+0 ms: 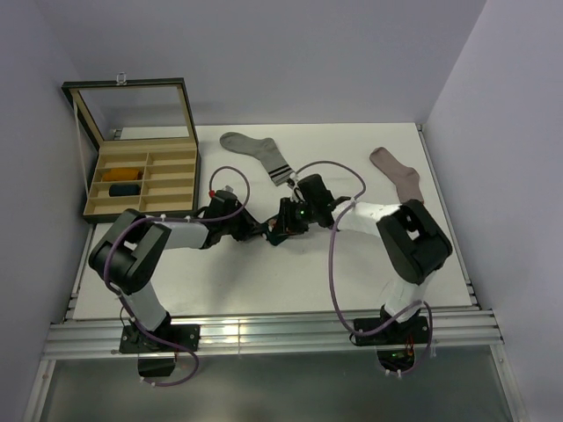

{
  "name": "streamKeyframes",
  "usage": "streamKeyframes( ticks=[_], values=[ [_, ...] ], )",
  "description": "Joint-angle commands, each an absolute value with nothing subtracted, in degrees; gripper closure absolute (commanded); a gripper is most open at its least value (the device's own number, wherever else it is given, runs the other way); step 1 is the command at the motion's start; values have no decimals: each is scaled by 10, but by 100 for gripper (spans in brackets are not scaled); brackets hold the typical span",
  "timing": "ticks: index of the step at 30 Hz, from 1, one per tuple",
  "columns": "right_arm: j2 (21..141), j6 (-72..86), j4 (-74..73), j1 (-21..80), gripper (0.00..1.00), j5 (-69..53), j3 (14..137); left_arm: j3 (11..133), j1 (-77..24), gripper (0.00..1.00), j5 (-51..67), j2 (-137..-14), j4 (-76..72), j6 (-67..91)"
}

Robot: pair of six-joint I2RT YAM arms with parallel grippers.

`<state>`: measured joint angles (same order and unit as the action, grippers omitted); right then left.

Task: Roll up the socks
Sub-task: Roll the sock at the center of the board.

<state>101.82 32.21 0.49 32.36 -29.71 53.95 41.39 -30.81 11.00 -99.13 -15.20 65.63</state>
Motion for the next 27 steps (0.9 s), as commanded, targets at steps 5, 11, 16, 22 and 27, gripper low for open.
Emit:
streamKeyframes(
  ticks=[5,11,16,22,27],
  values=[
    [904,216,-26,411,64,-64,537,438,-316,77,55,-1016,-63,631],
    [937,208,-2,438,76,-57,535,445,-318,77,57,-1018,-59,629],
    [973,235,60,419,85,-89,512,446,-320,77,56,-1017,-56,628],
    [1006,253,78,365,87,-130,483,451,-321,77,52,-1012,-48,624],
    [1011,253,68,357,88,-157,483,463,-323,77,47,-1012,-36,621]
  ],
)
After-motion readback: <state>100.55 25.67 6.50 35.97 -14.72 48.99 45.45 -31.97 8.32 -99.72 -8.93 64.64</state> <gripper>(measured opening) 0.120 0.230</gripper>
